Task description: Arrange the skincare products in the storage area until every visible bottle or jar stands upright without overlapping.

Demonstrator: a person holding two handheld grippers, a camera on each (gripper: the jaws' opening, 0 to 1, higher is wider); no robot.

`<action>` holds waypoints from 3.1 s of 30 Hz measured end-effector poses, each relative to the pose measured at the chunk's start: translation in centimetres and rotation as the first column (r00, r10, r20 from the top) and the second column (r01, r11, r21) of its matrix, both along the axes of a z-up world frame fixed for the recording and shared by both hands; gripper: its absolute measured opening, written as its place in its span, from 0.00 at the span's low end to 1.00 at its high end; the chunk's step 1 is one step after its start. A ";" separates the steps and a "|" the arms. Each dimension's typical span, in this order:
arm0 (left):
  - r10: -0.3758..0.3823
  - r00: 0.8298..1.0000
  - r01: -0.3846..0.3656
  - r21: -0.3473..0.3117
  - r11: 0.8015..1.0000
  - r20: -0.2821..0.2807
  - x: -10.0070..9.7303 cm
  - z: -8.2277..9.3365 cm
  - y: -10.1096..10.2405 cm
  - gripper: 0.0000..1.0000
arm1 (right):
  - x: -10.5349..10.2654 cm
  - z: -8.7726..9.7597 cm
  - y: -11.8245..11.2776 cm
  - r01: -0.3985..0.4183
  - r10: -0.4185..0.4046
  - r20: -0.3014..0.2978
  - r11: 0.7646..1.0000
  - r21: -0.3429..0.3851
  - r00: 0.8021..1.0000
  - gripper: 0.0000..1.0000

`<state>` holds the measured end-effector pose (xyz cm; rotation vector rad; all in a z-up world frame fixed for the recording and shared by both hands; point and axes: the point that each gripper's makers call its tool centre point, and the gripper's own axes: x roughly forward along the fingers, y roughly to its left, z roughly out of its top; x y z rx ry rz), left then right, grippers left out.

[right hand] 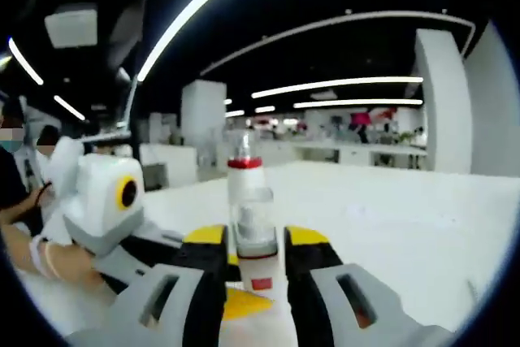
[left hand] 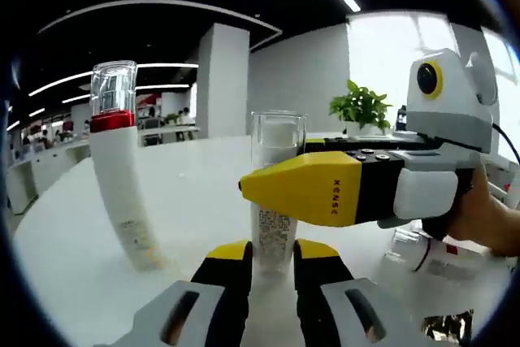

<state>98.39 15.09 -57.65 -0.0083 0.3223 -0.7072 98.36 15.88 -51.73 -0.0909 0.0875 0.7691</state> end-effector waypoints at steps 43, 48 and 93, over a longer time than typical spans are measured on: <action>-0.010 0.999 0.005 0.118 0.993 0.039 0.4 -1.5 0.7 0.20 | 0.3 -4.2 -1.6 -0.013 0.010 -0.184 1.000 -0.015 0.983 0.15; 0.008 1.000 -0.010 0.106 0.994 0.017 0.3 -1.5 1.2 0.20 | 0.6 -5.1 -2.2 0.005 -0.010 -0.220 1.000 -0.024 0.975 0.16; 0.102 0.989 -0.118 -0.153 0.981 -0.109 1.2 0.9 6.1 0.20 | 0.2 -5.6 -4.2 -0.189 0.017 -0.403 0.900 -0.392 0.915 0.31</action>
